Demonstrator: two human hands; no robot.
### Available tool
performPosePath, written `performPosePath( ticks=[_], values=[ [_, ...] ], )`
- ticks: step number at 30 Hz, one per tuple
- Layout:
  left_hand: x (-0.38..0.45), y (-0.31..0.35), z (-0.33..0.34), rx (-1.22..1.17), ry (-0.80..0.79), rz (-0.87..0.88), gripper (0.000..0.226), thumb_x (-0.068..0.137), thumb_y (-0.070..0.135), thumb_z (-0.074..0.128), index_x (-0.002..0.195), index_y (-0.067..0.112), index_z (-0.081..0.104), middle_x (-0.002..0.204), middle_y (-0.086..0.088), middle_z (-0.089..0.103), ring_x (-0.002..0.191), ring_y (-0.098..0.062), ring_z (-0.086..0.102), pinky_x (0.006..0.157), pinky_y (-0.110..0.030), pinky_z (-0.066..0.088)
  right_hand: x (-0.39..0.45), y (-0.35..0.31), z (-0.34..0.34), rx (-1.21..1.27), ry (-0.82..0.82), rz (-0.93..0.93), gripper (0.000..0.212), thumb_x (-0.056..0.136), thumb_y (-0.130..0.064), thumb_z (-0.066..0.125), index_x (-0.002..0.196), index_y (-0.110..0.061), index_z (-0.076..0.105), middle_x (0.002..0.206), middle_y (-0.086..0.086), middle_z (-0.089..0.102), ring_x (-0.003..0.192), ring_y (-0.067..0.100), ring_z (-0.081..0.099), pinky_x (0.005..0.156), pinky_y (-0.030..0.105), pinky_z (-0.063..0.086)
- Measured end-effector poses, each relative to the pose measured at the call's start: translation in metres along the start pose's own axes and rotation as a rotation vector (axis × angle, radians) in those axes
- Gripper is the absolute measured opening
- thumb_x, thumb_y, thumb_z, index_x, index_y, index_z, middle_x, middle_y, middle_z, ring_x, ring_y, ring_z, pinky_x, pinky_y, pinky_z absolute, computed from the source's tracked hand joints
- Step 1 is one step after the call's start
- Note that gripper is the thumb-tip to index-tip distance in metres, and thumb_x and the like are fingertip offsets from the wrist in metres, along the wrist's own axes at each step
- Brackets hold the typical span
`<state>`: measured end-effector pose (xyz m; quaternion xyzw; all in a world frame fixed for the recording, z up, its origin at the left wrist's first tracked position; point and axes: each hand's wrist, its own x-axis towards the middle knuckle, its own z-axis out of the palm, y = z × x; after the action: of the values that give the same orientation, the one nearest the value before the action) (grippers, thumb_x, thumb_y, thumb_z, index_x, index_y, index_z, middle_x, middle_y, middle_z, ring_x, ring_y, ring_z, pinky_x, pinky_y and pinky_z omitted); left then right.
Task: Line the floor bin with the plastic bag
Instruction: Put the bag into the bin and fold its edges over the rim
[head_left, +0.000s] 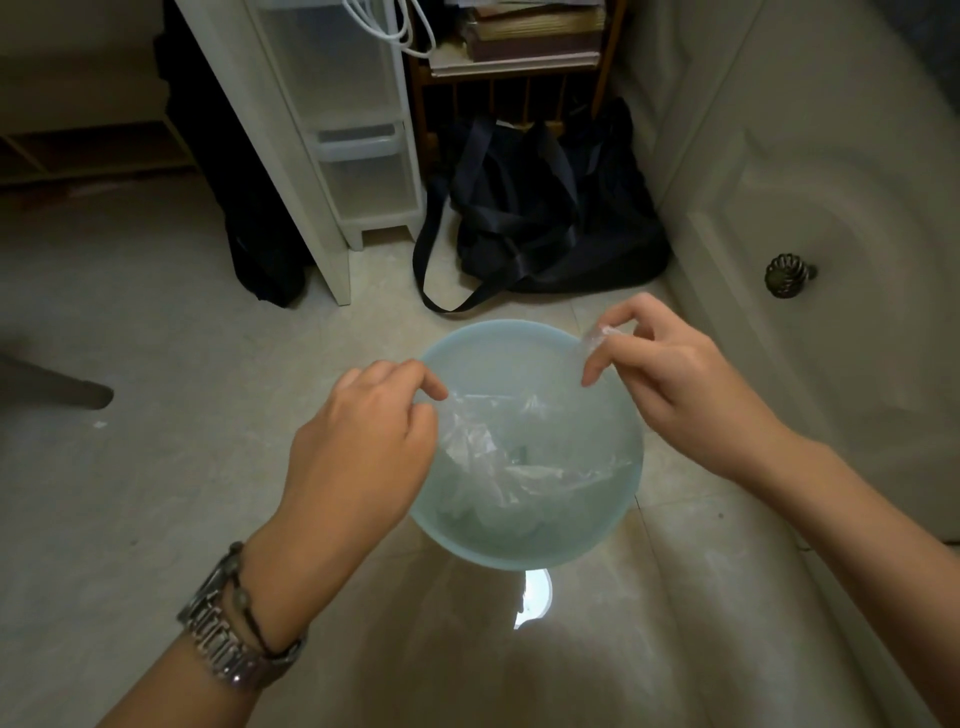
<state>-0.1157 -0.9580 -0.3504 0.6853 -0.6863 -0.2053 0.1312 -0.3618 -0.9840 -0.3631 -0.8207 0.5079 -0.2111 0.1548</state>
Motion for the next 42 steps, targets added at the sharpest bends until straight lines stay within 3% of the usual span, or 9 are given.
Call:
performPosePath(
  ticks=[3, 6, 12, 18, 22, 27, 31, 36, 42],
  values=[
    [-0.001, -0.005, 0.002, 0.017, 0.034, 0.000, 0.018, 0.086, 0.044, 0.046, 0.093, 0.038, 0.062, 0.104, 0.017, 0.056, 0.093, -0.005, 0.042, 0.056, -0.022, 0.031, -0.003, 0.002, -0.001, -0.005, -0.026, 0.077, 0.021, 0.087, -0.027, 0.052, 0.104, -0.024, 0.063, 0.113, -0.006, 0.050, 0.067, 0.013, 0.052, 0.059, 0.043, 0.051],
    [-0.004, -0.012, 0.003, 0.057, 0.007, -0.025, 0.032, 0.078, 0.057, 0.055, 0.103, 0.040, 0.065, 0.120, 0.015, 0.055, 0.106, -0.007, 0.043, 0.069, -0.029, 0.036, -0.006, 0.007, -0.004, -0.065, -0.091, 0.175, 0.054, 0.074, -0.055, 0.061, 0.122, -0.033, 0.051, 0.119, -0.012, 0.045, 0.076, 0.010, 0.055, 0.061, 0.033, 0.050],
    [-0.007, -0.017, 0.005, 0.125, -0.074, -0.060, 0.074, 0.069, 0.057, 0.066, 0.136, 0.034, 0.043, 0.137, 0.010, 0.044, 0.123, -0.014, 0.041, 0.085, -0.038, 0.045, -0.009, 0.017, -0.003, -0.074, -0.179, 0.330, 0.100, 0.056, -0.065, 0.068, 0.140, -0.038, 0.021, 0.128, -0.014, 0.035, 0.093, 0.009, 0.054, 0.070, 0.036, 0.052],
    [-0.005, -0.026, -0.001, -0.011, -0.102, -0.032, 0.076, 0.068, 0.037, 0.076, 0.134, 0.038, 0.039, 0.121, 0.012, 0.048, 0.082, -0.004, 0.056, 0.064, -0.024, 0.042, -0.009, 0.020, -0.006, 0.015, -0.216, 0.427, 0.125, 0.043, -0.071, 0.070, 0.144, -0.044, 0.000, 0.129, -0.015, 0.030, 0.099, 0.008, 0.052, 0.078, 0.042, 0.055],
    [-0.001, -0.034, -0.009, -0.043, -0.173, -0.067, 0.089, 0.058, 0.037, 0.082, 0.133, 0.044, 0.035, 0.127, 0.013, 0.049, 0.079, -0.001, 0.055, 0.070, -0.029, 0.049, -0.007, 0.025, -0.012, -0.013, -0.274, 0.503, 0.129, 0.037, -0.079, 0.068, 0.142, -0.045, 0.003, 0.131, -0.010, 0.029, 0.101, 0.012, 0.053, 0.083, 0.044, 0.053],
    [0.002, -0.030, -0.025, -0.087, -0.293, -0.111, 0.111, 0.043, 0.062, 0.075, 0.139, 0.046, 0.023, 0.140, 0.012, 0.043, 0.093, -0.002, 0.052, 0.085, -0.038, 0.051, -0.004, 0.017, -0.023, -0.099, -0.230, 0.443, 0.109, 0.041, -0.082, 0.064, 0.137, -0.039, 0.033, 0.139, -0.007, 0.028, 0.125, 0.015, 0.039, 0.095, 0.043, 0.046],
    [0.004, -0.014, -0.032, 0.018, -0.141, -0.080, 0.107, 0.046, 0.081, 0.056, 0.140, 0.040, 0.025, 0.141, 0.008, 0.044, 0.120, -0.015, 0.048, 0.096, -0.049, 0.046, 0.003, -0.006, -0.027, -0.264, 0.001, 0.233, 0.066, 0.062, -0.059, 0.071, 0.113, -0.019, 0.057, 0.138, 0.007, 0.042, 0.128, 0.026, 0.039, 0.099, 0.045, 0.039],
    [0.012, 0.016, -0.022, 0.095, 0.107, 0.175, 0.045, 0.069, 0.049, 0.067, 0.107, 0.031, 0.050, 0.108, 0.009, 0.058, 0.104, -0.015, 0.052, 0.086, -0.037, 0.045, 0.022, -0.039, -0.015, -0.251, -0.009, -0.079, 0.025, 0.076, -0.017, 0.072, 0.096, -0.013, 0.058, 0.108, 0.006, 0.065, 0.104, 0.030, 0.056, 0.086, 0.044, 0.045],
    [0.019, 0.017, 0.006, 0.177, -0.136, 0.235, 0.017, 0.078, 0.023, 0.068, 0.084, 0.032, 0.055, 0.107, 0.008, 0.059, 0.108, -0.016, 0.048, 0.084, -0.030, 0.037, 0.035, -0.029, 0.019, -0.301, -0.281, -0.111, 0.020, 0.084, -0.007, 0.059, 0.099, -0.021, 0.061, 0.123, -0.006, 0.062, 0.112, 0.021, 0.050, 0.090, 0.036, 0.039]
  ],
)
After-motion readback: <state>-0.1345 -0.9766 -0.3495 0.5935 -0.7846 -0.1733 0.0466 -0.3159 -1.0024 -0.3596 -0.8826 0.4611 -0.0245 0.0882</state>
